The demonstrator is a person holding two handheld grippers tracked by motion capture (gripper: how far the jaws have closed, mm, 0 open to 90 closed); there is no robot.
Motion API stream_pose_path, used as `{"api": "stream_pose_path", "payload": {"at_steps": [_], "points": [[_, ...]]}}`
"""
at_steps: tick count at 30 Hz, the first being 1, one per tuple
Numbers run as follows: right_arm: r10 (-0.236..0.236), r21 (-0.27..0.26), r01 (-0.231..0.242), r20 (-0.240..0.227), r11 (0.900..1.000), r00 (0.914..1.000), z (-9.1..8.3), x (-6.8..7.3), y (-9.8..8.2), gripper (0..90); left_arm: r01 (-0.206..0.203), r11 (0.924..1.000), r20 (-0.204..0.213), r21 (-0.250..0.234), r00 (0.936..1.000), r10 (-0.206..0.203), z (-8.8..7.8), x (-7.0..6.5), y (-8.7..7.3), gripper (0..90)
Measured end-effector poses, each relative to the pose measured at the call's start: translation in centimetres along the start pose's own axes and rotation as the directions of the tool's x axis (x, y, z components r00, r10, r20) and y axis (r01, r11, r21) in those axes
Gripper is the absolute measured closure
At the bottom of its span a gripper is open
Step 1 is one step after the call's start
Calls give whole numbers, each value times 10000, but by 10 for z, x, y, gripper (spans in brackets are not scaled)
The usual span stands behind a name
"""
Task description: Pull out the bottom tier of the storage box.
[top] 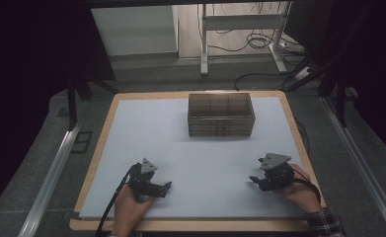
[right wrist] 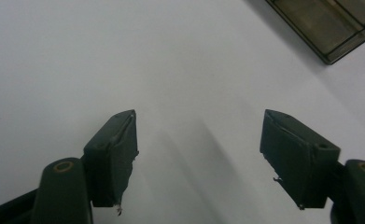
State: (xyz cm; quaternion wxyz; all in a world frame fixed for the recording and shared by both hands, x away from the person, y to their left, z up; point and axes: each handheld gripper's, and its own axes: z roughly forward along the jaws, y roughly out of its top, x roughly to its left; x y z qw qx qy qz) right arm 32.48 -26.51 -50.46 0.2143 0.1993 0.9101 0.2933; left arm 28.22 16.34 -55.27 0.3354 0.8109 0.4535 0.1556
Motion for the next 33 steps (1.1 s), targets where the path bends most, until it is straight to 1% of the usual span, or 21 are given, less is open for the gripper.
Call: {"api": "stream_pose_path", "payload": {"at_steps": [1, 4, 5, 10, 12, 15, 16, 20, 22, 24, 26, 28, 33], "points": [[0, 0, 0, 0, 10000, 10000, 0, 0, 0, 285, 1, 10000, 0, -1, 10000, -1, 0, 0, 0, 0], [-209, 50, 208, 170, 9998, 9996, 3, 0, 3, 293, 0, 10000, 1, 0, 10000, 0, 0, 0, 0, 0], [-313, 79, 312, 219, 9995, 9993, 3, -1, 3, 299, 1, 10000, 1, 0, 10000, -1, 0, 0, 0, 0], [-552, 66, 549, 451, 9985, 9975, 6, 0, 5, 339, 1, 10000, 1, 1, 10000, -1, 0, 0, 0, 0], [-803, 71, 800, 602, 9968, 9950, 7, 0, 6, 354, -2, 10000, -1, 1, 10000, 2, 0, 0, 0, 0], [-960, 30, 960, 718, 9954, 9928, 8, 1, 8, 365, -1, 10000, 0, 0, 10000, 1, 0, 0, 0, 0], [-1043, 1, 1046, 822, 9945, 9911, 10, 1, 10, 365, 0, 10000, 0, -1, 10000, 0, 0, 0, 0, 0], [-1098, -6, 1103, 917, 9939, 9897, 12, 1, 12, 365, 1, 10000, 2, 0, 10000, -1, 0, 0, 0, 0], [-1268, -10, 1276, 1070, 9918, 9861, 15, 1, 16, 364, 1, 10000, 1, 0, 10000, -1, 0, 0, 0, 0], [-1308, -30, 1320, 1134, 9912, 9849, 16, 1, 17, 364, 2, 10000, 0, 0, 10000, -2, 0, 0, 0, 0], [-1452, -63, 1473, 1309, 9891, 9807, 19, 0, 20, 353, 5, 10000, 0, 0, 10000, -5, 0, 0, 0, 0], [-1473, -43, 1492, 1339, 9888, 9800, 19, 0, 21, 351, 5, 10000, 0, -2, 10000, -5, 0, 0, 0, 0], [-1899, 0, 1927, 1701, 9813, 9670, 25, 0, 26, 349, 7, 10000, 0, -2, 10000, -7, 0, 0, 0, 0]]}}
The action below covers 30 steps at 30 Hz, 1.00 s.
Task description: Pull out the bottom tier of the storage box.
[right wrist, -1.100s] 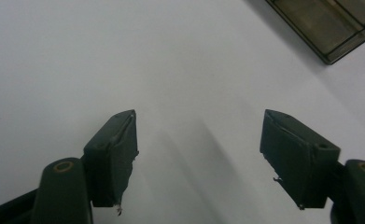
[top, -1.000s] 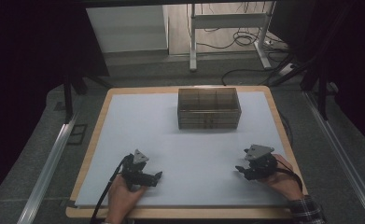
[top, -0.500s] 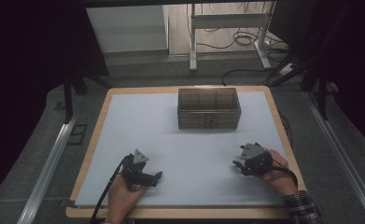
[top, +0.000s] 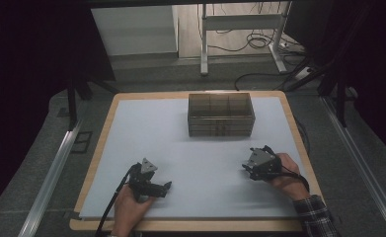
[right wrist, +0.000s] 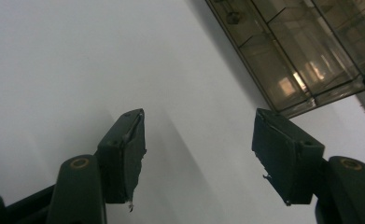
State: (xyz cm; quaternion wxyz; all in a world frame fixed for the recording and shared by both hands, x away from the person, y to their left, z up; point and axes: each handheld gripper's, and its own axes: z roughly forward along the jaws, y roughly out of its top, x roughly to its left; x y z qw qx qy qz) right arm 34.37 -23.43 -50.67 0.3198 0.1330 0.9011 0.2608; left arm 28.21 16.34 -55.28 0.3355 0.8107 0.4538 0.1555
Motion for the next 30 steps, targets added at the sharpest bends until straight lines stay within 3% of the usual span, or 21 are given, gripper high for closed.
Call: {"api": "stream_pose_path", "payload": {"at_steps": [8, 16, 19, 21, 26, 27, 30], "points": [[-776, 16, 777, 625, 9970, 9950, 8, 4, 8, 374, 0, 10000, 1, 1, 10000, 0, 0, 0, 0, 0], [-1602, 87, 1602, 1043, 9870, 9816, 20, 9, 15, 382, 1, 10000, 1, 1, 10000, -1, 0, 0, 0, 0], [-1900, 156, 1895, 1210, 9818, 9743, 25, 10, 17, 382, 1, 10000, 1, 1, 10000, -1, 0, 0, 0, 0], [-2233, 202, 2228, 1446, 9747, 9640, 30, 12, 19, 383, 0, 10000, -1, 0, 10000, 0, 0, 0, 0, 0], [-2493, 309, 2477, 1680, 9683, 9537, 36, 13, 23, 383, 4, 10000, 0, 1, 10000, -4, 0, 0, 0, 0], [-2696, 419, 2665, 1836, 9629, 9453, 40, 14, 25, 383, 2, 10000, 1, 1, 10000, -2, 0, 0, 0, 0], [-2776, 472, 2736, 1892, 9607, 9419, 43, 15, 28, 384, 2, 10000, 2, 0, 10000, -2, 0, 0, 0, 0]]}}
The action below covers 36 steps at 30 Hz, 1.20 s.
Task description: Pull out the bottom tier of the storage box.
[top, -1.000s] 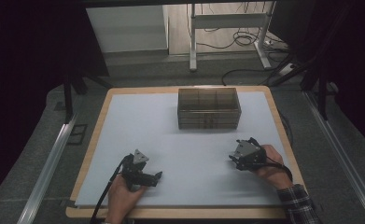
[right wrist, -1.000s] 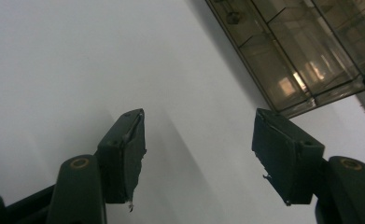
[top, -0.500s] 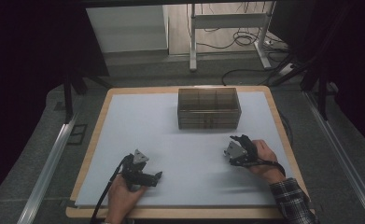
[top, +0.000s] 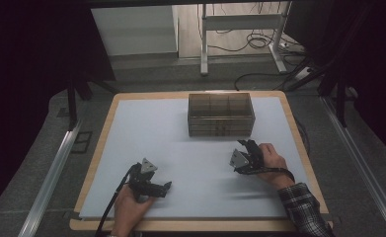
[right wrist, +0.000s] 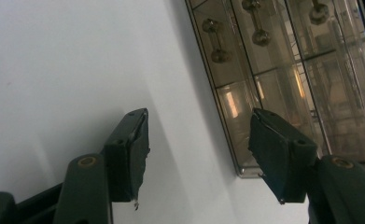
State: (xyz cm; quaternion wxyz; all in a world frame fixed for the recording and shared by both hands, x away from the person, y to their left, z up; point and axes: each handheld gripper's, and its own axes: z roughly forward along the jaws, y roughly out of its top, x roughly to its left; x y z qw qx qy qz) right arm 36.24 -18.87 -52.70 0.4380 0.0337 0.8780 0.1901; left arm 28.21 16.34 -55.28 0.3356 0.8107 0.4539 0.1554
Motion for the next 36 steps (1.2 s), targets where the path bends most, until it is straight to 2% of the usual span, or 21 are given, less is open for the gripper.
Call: {"api": "stream_pose_path", "payload": {"at_steps": [5, 8, 9, 13, 16, 24, 31, 33, 35, 36], "points": [[-389, 116, 385, 359, 9992, 9986, 8, 1, 7, 385, 3, 10000, 9, 1, 10000, -3, 0, 0, 0, 0], [-466, 165, 460, 378, 9988, 9982, 11, 0, 9, 384, 3, 10000, 9, 2, 10000, -3, 0, 0, 0, 0], [-629, 169, 622, 417, 9979, 9971, 14, -1, 10, 385, 2, 10000, 7, 2, 10000, -2, 0, 0, 0, 0], [-705, 232, 692, 584, 9973, 9958, 17, -2, 12, 391, 2, 10000, 8, 0, 10000, -2, 0, 0, 0, 0], [-936, 326, 913, 808, 9953, 9923, 21, -1, 14, 399, 3, 10000, 9, -1, 10000, -3, 0, 0, 0, 0], [-1259, 461, 1217, 1011, 9915, 9869, 34, 1, 19, 414, 0, 10000, 11, -4, 10000, 0, 0, 0, 0, 0], [-1961, 740, 1874, 1373, 9795, 9709, 43, 5, 24, 475, 7, 10000, 14, -15, 10000, -7, 0, 0, 0, 0], [-2222, 833, 2113, 1553, 9739, 9626, 46, 7, 26, 490, 5, 10000, 14, -14, 10000, -5, 0, 0, 0, 0], [-2640, 986, 2503, 1667, 9631, 9500, 51, 9, 30, 526, 9, 10000, 14, -15, 10000, -9, 0, 0, 0, 0], [-2640, 986, 2503, 1667, 9631, 9500, 51, 9, 30, 526, 6, 10000, 12, -13, 10000, -6, 0, 0, 0, 0]]}}
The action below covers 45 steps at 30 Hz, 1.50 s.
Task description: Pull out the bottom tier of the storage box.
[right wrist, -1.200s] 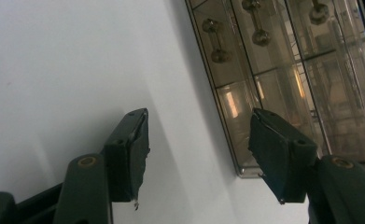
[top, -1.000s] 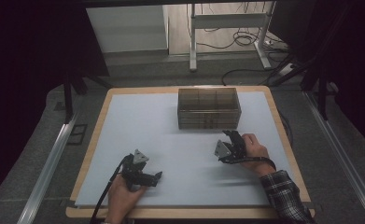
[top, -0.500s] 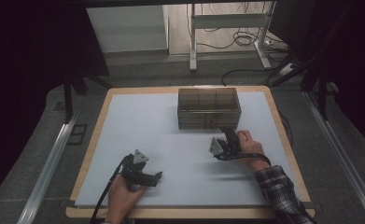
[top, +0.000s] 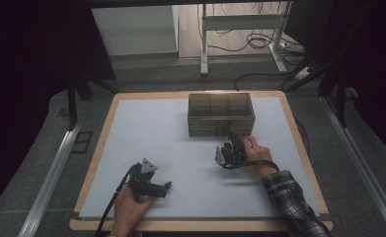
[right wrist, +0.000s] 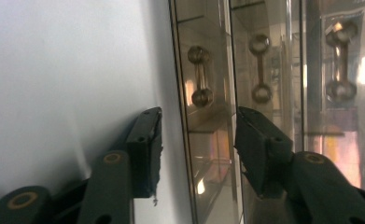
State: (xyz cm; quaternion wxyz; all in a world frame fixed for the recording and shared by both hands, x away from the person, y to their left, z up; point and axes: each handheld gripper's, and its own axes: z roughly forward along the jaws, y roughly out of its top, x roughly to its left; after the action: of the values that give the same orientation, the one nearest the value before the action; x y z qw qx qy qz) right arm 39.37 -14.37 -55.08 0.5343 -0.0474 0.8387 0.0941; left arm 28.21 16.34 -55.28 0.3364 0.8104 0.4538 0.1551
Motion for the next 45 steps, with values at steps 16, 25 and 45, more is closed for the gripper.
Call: {"api": "stream_pose_path", "payload": {"at_steps": [16, 25, 45], "points": [[-1015, 464, 989, 580, 9940, 9931, 21, 9, 17, 723, -4, 10000, 3, 1, 10000, 4, 0, 0, 0, 0], [-1309, 783, 1228, 1084, 9893, 9854, 22, 13, 19, 797, -3, 10000, 1, 1, 10000, 3, 0, 0, 0, 0], [-1034, 335, 1012, 692, 9943, 9922, -4, 18, 17, 794, 3, 10000, 3, -2, 10000, -3, 0, 0, 0, 0]]}}
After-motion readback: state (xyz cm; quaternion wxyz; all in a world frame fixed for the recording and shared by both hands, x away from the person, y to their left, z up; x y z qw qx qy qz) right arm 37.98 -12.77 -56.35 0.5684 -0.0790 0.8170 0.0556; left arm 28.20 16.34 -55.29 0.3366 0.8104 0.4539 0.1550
